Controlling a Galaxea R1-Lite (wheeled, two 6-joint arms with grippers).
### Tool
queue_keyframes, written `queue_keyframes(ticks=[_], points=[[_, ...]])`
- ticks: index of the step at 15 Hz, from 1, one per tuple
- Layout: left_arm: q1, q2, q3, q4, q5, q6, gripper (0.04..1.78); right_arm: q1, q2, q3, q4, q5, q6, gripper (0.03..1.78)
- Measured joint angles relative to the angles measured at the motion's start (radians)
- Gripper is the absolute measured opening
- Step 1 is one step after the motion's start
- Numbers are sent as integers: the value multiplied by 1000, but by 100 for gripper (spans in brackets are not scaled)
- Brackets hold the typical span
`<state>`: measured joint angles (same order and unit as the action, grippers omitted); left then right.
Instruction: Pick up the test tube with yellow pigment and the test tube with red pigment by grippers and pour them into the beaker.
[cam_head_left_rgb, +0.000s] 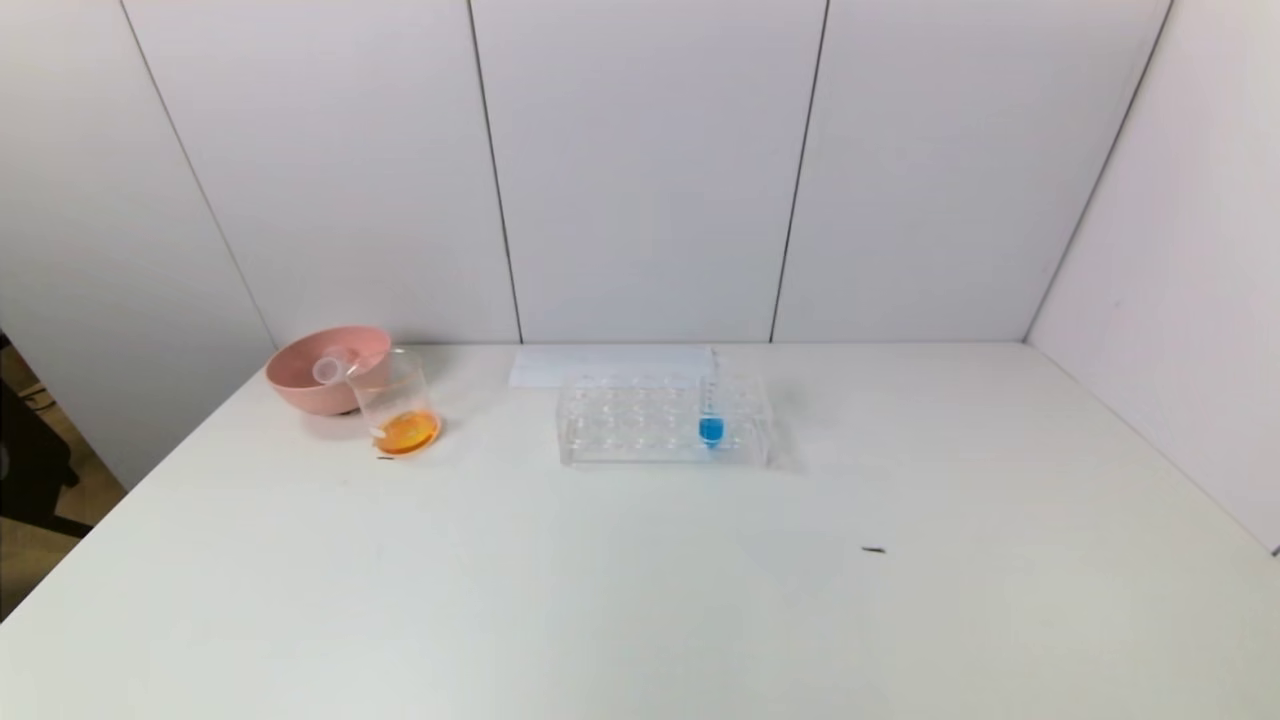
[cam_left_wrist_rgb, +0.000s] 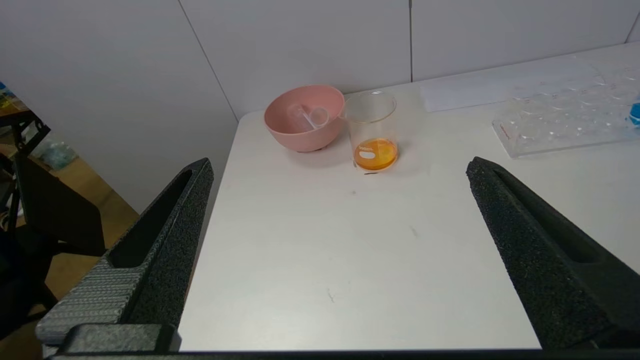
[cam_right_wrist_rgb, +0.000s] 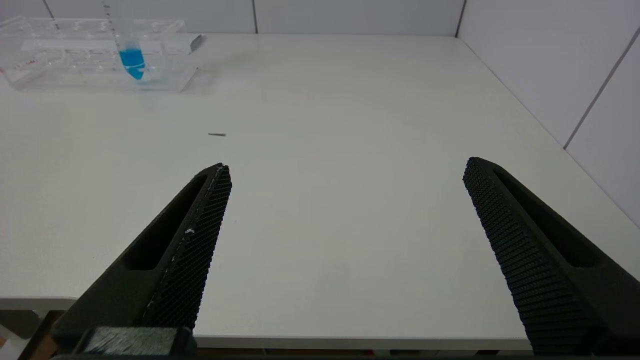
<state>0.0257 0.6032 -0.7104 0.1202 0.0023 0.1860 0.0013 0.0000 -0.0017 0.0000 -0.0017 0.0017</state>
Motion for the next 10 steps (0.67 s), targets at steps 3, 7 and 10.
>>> queue_keyframes(ticks=[3,7,10], points=[[0,-139,7,65,-9,7,177,0,0,0,0,0,0,170],[0,-299,39,91,-22,9,177,0,0,0,0,0,0,170],[-1,-377,84,87,-18,8,177,0,0,0,0,0,0,170]])
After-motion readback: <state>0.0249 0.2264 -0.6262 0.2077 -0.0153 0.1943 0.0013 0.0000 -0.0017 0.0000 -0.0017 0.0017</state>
